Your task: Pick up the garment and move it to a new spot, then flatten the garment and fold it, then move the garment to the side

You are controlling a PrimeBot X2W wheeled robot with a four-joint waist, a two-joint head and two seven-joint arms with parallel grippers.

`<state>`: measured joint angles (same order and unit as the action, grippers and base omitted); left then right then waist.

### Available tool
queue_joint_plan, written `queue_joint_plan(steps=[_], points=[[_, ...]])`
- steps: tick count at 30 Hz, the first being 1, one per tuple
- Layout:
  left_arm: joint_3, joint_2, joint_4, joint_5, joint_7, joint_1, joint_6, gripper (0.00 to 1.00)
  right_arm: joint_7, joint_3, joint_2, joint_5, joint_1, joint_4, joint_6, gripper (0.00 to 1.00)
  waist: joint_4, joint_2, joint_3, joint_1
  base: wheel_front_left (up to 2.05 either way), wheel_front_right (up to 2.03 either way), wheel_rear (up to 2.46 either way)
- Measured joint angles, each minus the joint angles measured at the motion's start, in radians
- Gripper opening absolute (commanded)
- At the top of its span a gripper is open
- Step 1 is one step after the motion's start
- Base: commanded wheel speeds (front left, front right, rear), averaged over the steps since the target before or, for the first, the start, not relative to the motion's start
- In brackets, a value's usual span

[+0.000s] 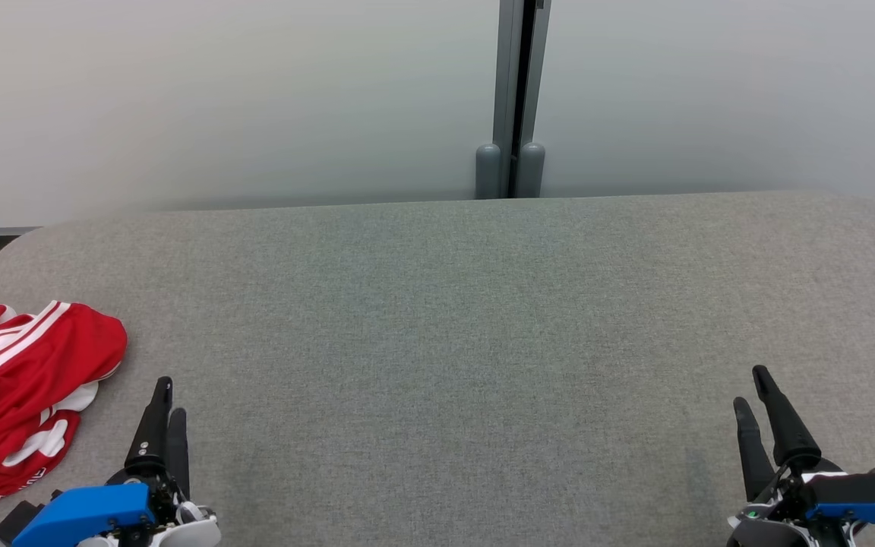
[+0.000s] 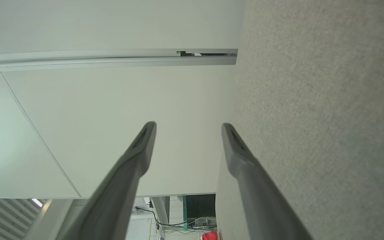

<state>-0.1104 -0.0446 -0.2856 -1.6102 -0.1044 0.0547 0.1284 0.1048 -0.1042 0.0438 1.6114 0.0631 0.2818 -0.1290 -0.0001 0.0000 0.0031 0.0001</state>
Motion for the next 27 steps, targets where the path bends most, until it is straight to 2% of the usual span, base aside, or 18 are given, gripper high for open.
queue_joint_plan(steps=[10, 19, 27], points=[[0.028, 0.001, 0.016, 0.074, 0.048, 0.000, -0.015, 1.00, -0.046, 0.025, 0.000, -0.081, 0.000, -0.009, 0.000, 1.00, 0.000, 0.0000, 0.000, 0.0000, 0.00, 0.00, 0.00], [0.060, 0.001, 0.041, 0.233, 0.088, -0.001, -0.057, 1.00, -0.088, 0.038, 0.000, -0.245, 0.000, -0.018, 0.000, 1.00, 0.000, 0.0000, 0.001, 0.0000, 0.00, 0.00, 0.00], [0.095, 0.001, 0.058, 0.403, 0.120, -0.005, -0.077, 1.00, -0.120, 0.038, 0.000, -0.408, -0.001, -0.033, 0.000, 1.00, 0.000, 0.0000, 0.001, 0.0000, 0.00, 0.00, 0.00]])
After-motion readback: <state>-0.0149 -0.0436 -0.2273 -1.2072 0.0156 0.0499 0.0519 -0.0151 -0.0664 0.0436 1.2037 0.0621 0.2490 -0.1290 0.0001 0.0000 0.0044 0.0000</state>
